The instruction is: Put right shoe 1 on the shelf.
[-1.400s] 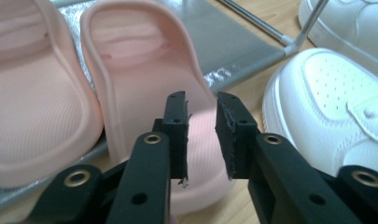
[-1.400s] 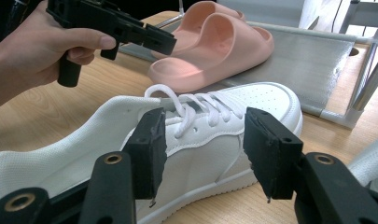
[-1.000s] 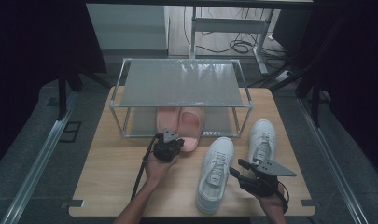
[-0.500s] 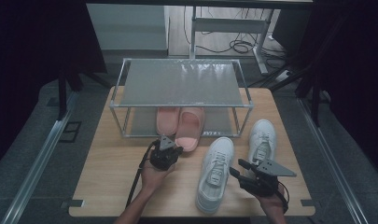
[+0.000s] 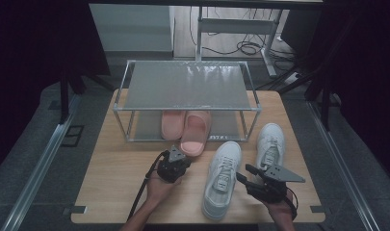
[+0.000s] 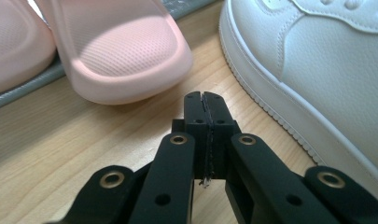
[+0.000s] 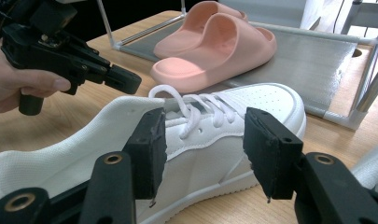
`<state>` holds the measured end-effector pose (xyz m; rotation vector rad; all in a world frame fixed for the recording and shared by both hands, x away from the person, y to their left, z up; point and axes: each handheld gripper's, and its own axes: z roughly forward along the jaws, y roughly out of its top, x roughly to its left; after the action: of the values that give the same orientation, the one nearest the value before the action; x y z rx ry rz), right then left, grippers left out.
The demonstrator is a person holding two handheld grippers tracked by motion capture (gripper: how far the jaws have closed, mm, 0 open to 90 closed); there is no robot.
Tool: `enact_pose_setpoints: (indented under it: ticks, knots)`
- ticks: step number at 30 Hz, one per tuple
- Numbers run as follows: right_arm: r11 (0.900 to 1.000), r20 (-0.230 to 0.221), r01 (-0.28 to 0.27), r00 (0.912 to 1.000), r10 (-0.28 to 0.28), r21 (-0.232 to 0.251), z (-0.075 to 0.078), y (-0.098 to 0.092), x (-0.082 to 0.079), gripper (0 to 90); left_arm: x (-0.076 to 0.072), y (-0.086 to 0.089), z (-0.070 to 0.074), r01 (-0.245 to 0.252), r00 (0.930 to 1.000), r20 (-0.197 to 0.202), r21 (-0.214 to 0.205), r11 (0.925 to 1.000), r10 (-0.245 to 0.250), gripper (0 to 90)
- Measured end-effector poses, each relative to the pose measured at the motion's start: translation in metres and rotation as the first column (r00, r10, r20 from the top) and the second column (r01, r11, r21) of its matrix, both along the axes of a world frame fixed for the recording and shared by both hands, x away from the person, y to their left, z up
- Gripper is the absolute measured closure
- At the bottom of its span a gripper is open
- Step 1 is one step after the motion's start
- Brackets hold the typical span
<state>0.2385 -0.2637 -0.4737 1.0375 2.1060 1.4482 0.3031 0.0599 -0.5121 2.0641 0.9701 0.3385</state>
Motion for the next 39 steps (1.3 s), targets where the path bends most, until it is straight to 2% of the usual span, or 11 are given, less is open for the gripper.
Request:
enact_pose_setpoints:
  ticks: [4, 11, 20, 25, 39]
  knots:
    - [1.0, 0.003, 0.003, 1.0, -0.003, -0.002, 0.001, -0.001, 0.0, 49.5, 0.003, 0.0, -0.002, 0.003, 0.9999, -0.014, 0.001, 1.0, -0.003, 89.7]
    - [1.0, -0.001, 0.004, 1.0, -0.004, -0.003, -0.001, -0.001, 0.001, 49.5, 0.011, -0.008, -0.008, 0.016, 0.9996, -0.024, 0.029, 0.9995, -0.016, 89.6]
    - [1.0, 0.002, 0.009, 1.0, -0.009, 0.0, 0.0, -0.003, 0.0, 49.5, 0.021, -0.012, -0.006, 0.018, 0.9998, -0.009, 0.077, 0.9969, -0.017, 89.5]
    - [1.0, 0.002, 0.006, 1.0, -0.006, -0.003, 0.0, -0.001, 0.0, 49.5, 0.028, -0.013, -0.007, 0.013, 0.9997, -0.02, 0.069, 0.9976, -0.012, 89.6]
    - [1.0, 0.001, 0.004, 1.0, -0.004, -0.003, -0.001, -0.001, 0.0, 49.5, 0.039, -0.02, -0.006, 0.006, 0.9998, -0.017, 0.073, 0.9974, -0.004, 89.6]
